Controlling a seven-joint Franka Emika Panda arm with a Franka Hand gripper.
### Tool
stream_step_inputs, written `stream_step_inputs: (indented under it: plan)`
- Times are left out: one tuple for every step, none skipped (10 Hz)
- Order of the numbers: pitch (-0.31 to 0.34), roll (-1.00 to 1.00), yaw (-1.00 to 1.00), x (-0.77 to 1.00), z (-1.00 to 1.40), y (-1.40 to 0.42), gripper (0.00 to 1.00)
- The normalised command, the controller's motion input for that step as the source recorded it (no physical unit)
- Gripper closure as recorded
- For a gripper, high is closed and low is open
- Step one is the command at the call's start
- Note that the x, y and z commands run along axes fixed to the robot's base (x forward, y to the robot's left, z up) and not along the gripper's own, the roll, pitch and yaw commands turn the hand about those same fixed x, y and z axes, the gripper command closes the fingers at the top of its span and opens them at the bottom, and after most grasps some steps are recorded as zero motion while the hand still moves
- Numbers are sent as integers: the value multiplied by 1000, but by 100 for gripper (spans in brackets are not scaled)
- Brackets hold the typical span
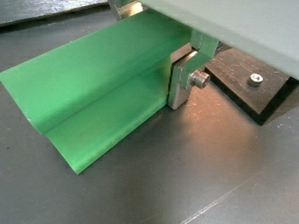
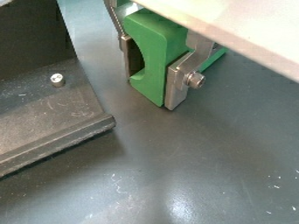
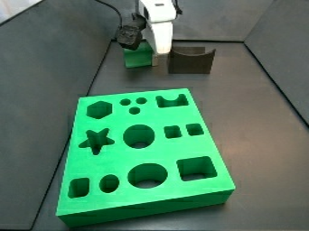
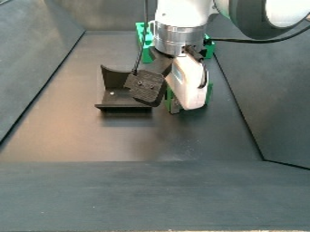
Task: Pick up the arch object. Move up. Place the arch object on the fixture. Regrasp the arch object. Rotate the arch object. Move to above the board. Insert the arch object.
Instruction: Pick up the arch object, then move up.
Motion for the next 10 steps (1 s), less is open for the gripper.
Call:
stream_step_inputs:
  plan:
    - [0,0,0,0,0,0,100]
    - [0,0,0,0,0,0,100]
    - [0,0,0,0,0,0,100]
    - [0,0,0,0,0,0,100]
    - [0,0,0,0,0,0,100]
    - [0,0,0,0,0,0,100]
    - [0,0,0,0,0,0,100]
    - [0,0,0,0,0,0,100]
    - [0,0,0,0,0,0,100]
    - [0,0,0,0,833,0,100]
